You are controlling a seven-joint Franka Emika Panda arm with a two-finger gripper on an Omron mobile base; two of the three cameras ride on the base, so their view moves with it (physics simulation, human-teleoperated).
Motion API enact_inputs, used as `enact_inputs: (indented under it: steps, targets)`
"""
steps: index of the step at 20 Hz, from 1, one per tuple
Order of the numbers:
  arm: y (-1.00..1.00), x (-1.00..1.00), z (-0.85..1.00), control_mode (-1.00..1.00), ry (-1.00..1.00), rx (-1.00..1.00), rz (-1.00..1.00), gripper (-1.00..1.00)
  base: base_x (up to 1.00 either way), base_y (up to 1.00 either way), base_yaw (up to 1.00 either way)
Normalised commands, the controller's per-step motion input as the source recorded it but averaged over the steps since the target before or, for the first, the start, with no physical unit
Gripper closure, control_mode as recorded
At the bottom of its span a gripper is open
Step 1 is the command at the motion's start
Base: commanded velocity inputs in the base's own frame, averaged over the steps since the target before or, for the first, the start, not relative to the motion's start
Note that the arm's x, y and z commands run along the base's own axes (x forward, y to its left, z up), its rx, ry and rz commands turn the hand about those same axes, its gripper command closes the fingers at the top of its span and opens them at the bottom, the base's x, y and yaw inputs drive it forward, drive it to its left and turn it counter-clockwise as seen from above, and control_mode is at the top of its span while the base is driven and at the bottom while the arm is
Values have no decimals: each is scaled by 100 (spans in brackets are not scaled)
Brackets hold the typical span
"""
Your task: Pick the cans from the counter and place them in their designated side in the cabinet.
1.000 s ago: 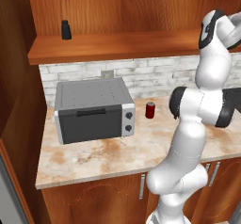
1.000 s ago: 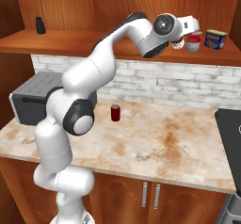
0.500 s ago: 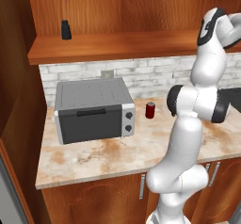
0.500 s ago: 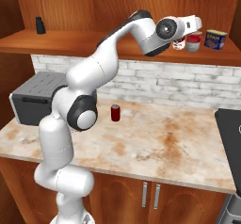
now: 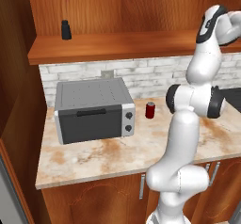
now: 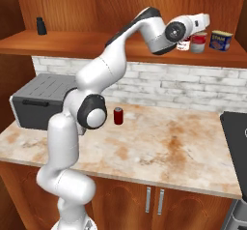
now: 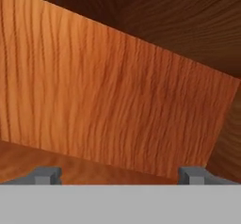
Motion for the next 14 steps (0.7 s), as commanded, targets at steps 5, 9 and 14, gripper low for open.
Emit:
enact_inputs:
  steps: [5,9,14]
  targets:
    - [-9,-57,22,-100,-9,0,0,-100,0,0,0]
    - [0,-54,17,-100,-4,0,1,-100,0,0,0]
    - [15,-70,2,-100,0,0,0,-100,0,0,0]
